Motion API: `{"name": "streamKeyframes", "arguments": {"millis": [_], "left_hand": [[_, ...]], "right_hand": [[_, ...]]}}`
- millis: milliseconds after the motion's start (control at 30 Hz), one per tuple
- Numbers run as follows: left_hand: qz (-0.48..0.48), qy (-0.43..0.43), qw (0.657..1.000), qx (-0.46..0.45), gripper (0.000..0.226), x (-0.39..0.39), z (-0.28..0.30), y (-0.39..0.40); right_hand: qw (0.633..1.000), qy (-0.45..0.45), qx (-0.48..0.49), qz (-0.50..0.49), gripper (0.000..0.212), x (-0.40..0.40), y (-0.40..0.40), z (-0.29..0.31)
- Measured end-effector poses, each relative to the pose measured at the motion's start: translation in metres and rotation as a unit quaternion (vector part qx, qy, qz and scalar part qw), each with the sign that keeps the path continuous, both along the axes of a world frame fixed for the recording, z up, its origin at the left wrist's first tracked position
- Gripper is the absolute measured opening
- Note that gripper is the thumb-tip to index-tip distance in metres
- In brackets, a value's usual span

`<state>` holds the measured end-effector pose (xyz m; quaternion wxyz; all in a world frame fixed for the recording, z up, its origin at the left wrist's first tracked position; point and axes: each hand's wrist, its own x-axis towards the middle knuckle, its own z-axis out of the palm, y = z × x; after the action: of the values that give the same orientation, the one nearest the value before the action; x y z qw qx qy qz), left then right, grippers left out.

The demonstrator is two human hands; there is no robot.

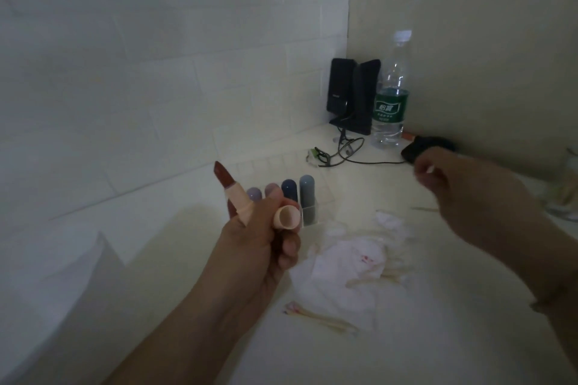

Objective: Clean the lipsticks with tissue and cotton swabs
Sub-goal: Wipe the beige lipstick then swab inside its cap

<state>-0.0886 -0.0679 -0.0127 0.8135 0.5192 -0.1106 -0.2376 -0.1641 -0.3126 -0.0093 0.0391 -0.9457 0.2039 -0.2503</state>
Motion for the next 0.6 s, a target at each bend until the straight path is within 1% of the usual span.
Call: {"name": "streamKeyframes", "arguments": {"millis": [100,200,233,333,400,467,533,600], "left_hand": [[-0.037,0.024,0.998,-0.048,0.019,-0.001,0.002,0.001],[-0.075,0.048,0.991,-0.099,0.023,-0.003,0.002,0.001],[-0.086,0.053,0.988,-0.114,0.025,-0.003,0.002,0.002],[-0.097,0.048,0.986,-0.125,0.028,-0.002,0.000,0.002],[-0.102,0.038,0.987,-0.117,0.025,-0.001,0.000,0.003],[-0.110,0.028,0.987,-0.115,0.025,-0.003,0.001,0.003],[-0.107,0.018,0.989,-0.097,0.024,-0.004,0.003,0.003],[-0.094,0.005,0.994,-0.059,0.028,-0.005,0.003,0.003]], "right_hand": [[0.995,-0.032,0.078,-0.053,0.016,-0.001,-0.045,-0.011],[0.988,-0.011,0.138,-0.066,0.010,-0.001,-0.059,-0.018],[0.987,-0.009,0.144,-0.072,0.008,-0.002,-0.059,-0.018],[0.987,-0.032,0.133,-0.089,0.005,-0.002,-0.055,-0.017],[0.984,-0.064,0.136,-0.095,0.003,-0.001,-0.053,-0.016],[0.981,-0.103,0.134,-0.091,0.006,0.000,-0.054,-0.017],[0.980,-0.142,0.112,-0.086,0.001,0.001,-0.062,-0.021],[0.983,-0.147,0.065,-0.084,0.010,0.001,-0.077,-0.031]]}}
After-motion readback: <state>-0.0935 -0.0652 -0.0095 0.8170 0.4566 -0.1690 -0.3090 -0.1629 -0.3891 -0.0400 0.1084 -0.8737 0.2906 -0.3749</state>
